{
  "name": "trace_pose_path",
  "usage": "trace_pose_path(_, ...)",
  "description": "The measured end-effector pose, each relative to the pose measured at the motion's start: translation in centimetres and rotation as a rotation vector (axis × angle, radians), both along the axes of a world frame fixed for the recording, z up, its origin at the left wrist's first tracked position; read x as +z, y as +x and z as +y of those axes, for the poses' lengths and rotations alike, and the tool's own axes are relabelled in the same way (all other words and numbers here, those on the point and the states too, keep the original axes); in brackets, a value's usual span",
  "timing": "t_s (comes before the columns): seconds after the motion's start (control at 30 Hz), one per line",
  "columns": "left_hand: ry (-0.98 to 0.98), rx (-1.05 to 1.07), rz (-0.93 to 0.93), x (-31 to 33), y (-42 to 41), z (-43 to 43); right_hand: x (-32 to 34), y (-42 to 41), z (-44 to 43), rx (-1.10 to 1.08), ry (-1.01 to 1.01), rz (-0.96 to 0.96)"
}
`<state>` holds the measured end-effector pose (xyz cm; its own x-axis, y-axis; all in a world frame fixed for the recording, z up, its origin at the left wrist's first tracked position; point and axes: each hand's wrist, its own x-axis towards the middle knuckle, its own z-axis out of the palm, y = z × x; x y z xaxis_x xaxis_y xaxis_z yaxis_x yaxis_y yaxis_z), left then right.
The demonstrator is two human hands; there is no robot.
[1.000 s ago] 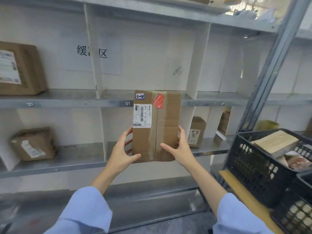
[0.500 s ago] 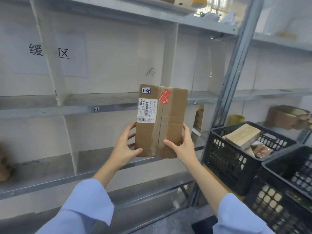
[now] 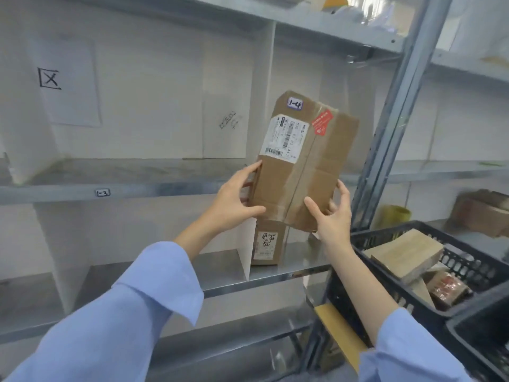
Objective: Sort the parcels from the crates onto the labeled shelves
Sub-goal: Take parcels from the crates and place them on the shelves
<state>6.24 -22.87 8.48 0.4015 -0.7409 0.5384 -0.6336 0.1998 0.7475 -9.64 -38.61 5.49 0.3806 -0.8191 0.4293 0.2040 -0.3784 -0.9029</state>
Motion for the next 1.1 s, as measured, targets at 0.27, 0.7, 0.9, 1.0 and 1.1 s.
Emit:
trace_pose_path(0.27,-0.109,0.032,0.022,4.1,0.8,-8.8,5.9,2.9,-10.6,0.029,-0.12,-0.136)
trace_pose_path(0.7,0.106,0.74,-0.423,3.0,7.6,-8.5,5.6,11.8,-19.8,0.115,-0.147,-0.144)
trace_pose_path(0.9,0.454,0.919,-0.68,1.4,9.0,-8.1,4.5,16.7,-20.3,0.206,-0.129,-0.101)
trace_pose_path(1.0,0.504,0.947,-0.7,1.2,9.2,-8.2,3.9,18.7,-21.5,0.223,-0.108,-0.07)
trace_pose_path(1.1,0.519,0.953,-0.701,1.0,9.3,-8.0,3.8,19.4,-21.9,0.246,-0.059,-0.073)
